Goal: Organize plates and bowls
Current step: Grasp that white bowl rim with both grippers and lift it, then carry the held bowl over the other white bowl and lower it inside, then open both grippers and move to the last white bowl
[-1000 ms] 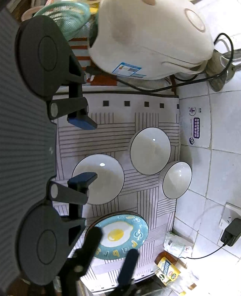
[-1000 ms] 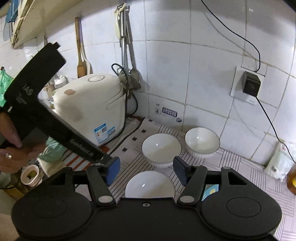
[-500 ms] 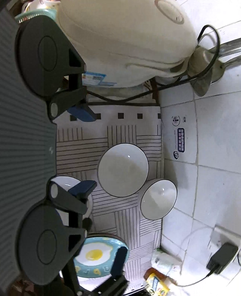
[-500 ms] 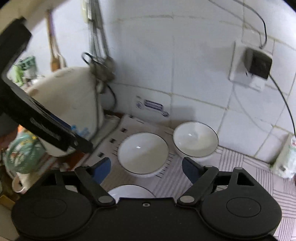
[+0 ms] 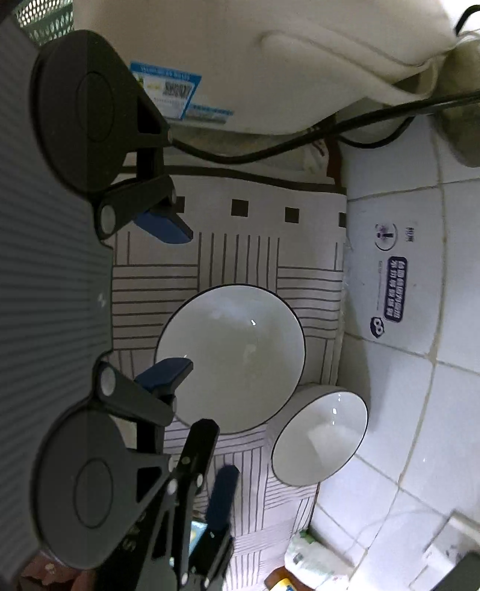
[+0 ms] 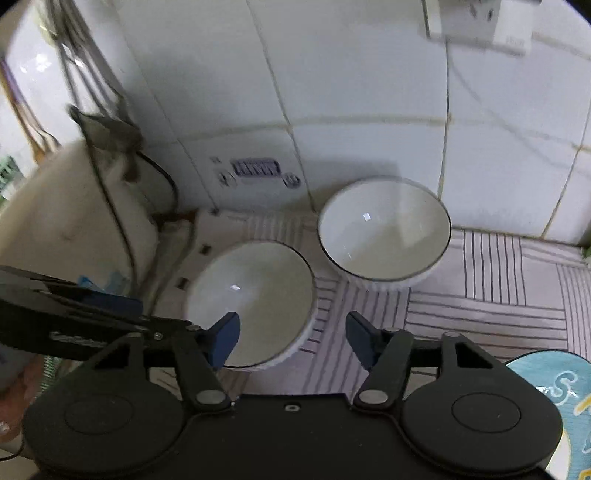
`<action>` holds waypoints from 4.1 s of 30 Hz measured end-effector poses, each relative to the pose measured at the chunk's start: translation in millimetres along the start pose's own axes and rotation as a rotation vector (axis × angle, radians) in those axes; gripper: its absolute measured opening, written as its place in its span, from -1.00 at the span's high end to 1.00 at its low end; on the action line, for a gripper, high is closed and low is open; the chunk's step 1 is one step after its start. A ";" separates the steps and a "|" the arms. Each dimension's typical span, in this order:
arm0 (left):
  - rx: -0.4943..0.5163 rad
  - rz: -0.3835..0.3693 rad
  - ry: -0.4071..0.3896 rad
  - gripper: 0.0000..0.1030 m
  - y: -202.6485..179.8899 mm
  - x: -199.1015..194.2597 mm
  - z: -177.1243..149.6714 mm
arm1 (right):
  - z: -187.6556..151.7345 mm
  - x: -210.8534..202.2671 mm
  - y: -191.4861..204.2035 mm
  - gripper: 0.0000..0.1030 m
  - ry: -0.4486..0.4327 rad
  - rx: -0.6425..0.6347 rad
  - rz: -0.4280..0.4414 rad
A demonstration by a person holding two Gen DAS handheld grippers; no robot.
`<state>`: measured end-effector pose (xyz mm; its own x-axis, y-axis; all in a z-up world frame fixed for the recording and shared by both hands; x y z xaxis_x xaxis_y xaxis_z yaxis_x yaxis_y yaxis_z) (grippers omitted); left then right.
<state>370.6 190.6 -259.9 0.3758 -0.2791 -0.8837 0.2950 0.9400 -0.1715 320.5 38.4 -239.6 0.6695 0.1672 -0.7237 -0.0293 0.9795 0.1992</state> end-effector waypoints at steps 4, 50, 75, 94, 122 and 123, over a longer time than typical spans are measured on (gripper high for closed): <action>-0.013 0.001 0.008 -0.18 2.9 14.5 2.1 | -3.7 26.0 -15.1 0.22 0.067 0.110 0.031; -0.111 0.118 -0.091 0.69 -97.1 -152.1 -78.4 | -4.8 -149.2 -5.0 0.66 -0.122 -0.090 0.222; -0.253 0.182 0.047 0.65 -83.5 -84.5 -125.6 | -62.1 -103.8 -5.5 0.65 -0.053 -0.243 0.249; -0.281 0.170 0.190 0.63 -62.2 -41.9 -132.0 | -77.3 -62.4 10.9 0.65 -0.013 -0.472 0.146; -0.081 0.122 0.061 0.29 -63.7 -86.4 -40.2 | -10.6 -110.2 -25.6 -0.11 -0.234 -0.379 0.150; -0.074 0.122 0.044 0.27 -65.1 -86.3 -32.9 | -8.0 -111.6 -30.3 -0.12 -0.245 -0.374 0.148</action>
<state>290.0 160.0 -186.9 0.3657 -0.1549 -0.9177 0.1829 0.9788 -0.0923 240.7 -9.0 -170.1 0.7920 0.3212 -0.5192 -0.3732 0.9277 0.0046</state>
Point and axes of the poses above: each gripper's, at about its wrist camera, not at the fingertips, and x roughly the way its jaws point, y to its left, z to its top, the point moved 8 cm from there along x, roughly the way its jaws point, and after that the axes turned 2 degrees about -x, right-handed, at the moved point
